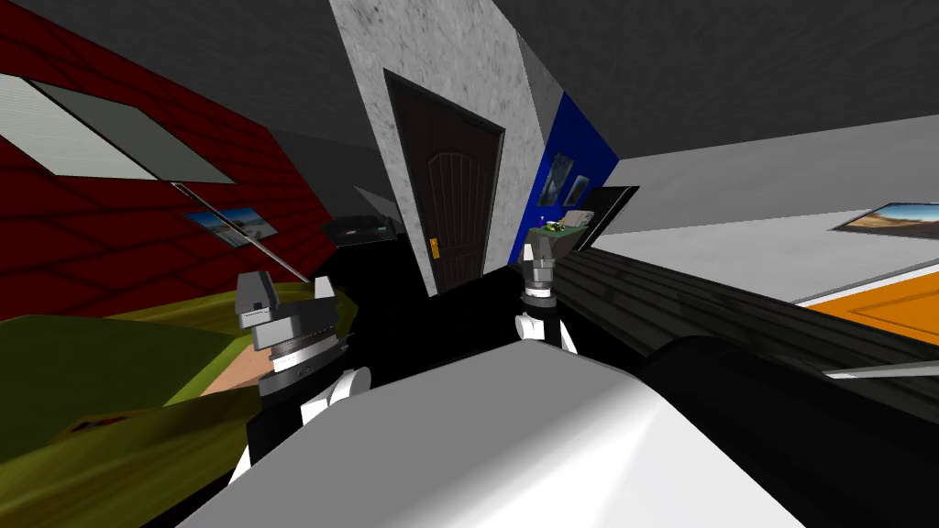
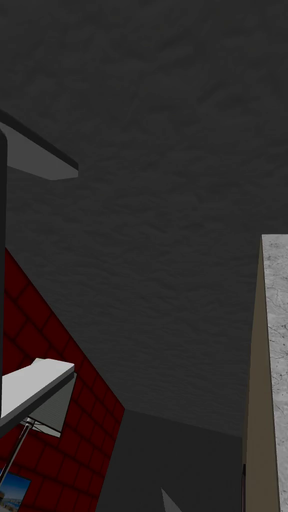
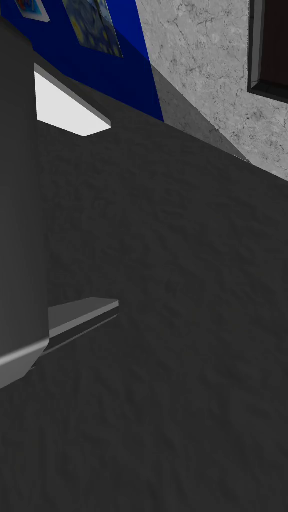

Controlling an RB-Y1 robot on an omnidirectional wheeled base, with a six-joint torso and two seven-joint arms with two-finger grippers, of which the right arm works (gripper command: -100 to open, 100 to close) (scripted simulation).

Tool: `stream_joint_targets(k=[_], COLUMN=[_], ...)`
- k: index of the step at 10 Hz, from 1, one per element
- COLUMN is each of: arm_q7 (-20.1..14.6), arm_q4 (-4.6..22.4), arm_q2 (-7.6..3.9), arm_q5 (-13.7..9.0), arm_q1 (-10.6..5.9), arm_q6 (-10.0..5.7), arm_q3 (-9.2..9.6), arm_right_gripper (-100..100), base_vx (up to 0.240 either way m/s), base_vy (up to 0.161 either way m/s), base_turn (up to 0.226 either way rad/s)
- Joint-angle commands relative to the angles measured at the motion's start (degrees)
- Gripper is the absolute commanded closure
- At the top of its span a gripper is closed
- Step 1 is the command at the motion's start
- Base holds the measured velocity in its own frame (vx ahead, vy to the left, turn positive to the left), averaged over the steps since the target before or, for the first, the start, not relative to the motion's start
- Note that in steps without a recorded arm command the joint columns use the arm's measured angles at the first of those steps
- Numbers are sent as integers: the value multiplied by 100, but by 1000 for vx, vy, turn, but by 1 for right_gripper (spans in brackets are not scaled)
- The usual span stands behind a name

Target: Pull the door open

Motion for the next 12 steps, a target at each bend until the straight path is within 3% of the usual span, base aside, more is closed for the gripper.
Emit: stream_joint_targets(k=[1,5,12], arm_q7=[72,192,565], arm_q4=[169,455,1336], arm_q2=[-75,-181,-417], arm_q5=[157,420,1234], arm_q1=[-70,-189,-555], arm_q6=[4,9,28], arm_q3=[-16,-44,-128], arm_right_gripper=[-100,-100,-100], base_vx=[106,135,129], base_vy=[-63,67,54], base_turn=[20,-8,-3])
